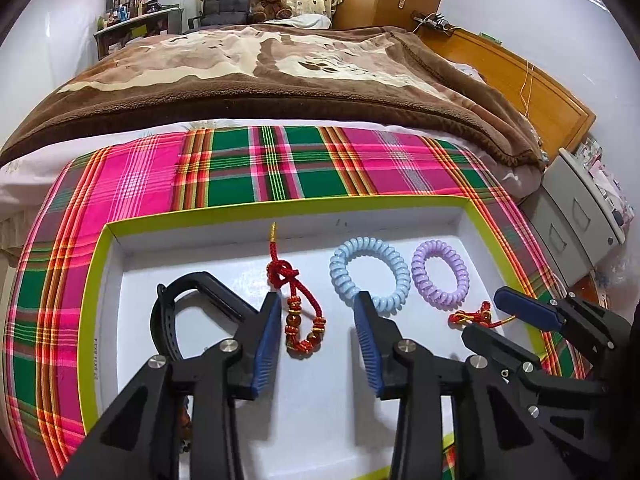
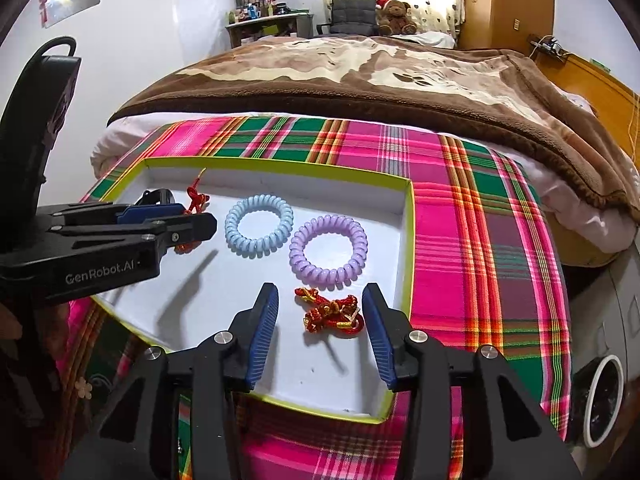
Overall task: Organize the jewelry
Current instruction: 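Withdraw both open grippers from the tray toward the remaining jewelry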
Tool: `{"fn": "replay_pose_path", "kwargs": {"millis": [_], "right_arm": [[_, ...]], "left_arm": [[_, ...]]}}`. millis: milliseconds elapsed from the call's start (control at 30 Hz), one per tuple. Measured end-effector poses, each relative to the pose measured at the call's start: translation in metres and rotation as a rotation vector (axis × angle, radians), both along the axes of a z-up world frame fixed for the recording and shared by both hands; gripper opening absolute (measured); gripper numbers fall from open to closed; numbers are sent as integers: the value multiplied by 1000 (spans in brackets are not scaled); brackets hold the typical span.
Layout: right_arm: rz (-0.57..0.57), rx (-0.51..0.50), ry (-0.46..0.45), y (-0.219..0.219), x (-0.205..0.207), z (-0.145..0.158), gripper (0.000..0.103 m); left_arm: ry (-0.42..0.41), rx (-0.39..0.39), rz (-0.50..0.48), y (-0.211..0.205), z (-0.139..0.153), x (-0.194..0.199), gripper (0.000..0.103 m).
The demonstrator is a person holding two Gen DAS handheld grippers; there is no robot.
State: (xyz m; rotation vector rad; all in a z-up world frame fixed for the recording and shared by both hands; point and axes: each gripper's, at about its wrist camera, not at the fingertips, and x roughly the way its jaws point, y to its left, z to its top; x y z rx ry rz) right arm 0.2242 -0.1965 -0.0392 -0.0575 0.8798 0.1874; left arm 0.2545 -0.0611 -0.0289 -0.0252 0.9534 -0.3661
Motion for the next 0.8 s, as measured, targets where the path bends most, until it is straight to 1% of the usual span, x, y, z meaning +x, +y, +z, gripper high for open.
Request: {"fn": "replay_pose_path", "kwargs": {"millis": [100, 167, 400, 500, 800], "right_arm": [[-8, 9, -9, -2, -2, 2, 47], [-14, 13, -18, -2, -3, 4, 56], [-26, 41, -45, -3, -14, 14, 57], [-23, 57, -65, -2, -22, 22, 57], [-33, 88, -124, 0, -54, 42, 57]], "left_arm": [[-4, -8, 4, 1, 3, -3, 43], [-10, -14, 10, 2, 8, -6, 45], [-51, -31, 8, 8, 26, -25, 50], [-61, -36, 17, 14, 32, -34, 54], [-103, -44, 52, 35, 48, -71, 57]]}}
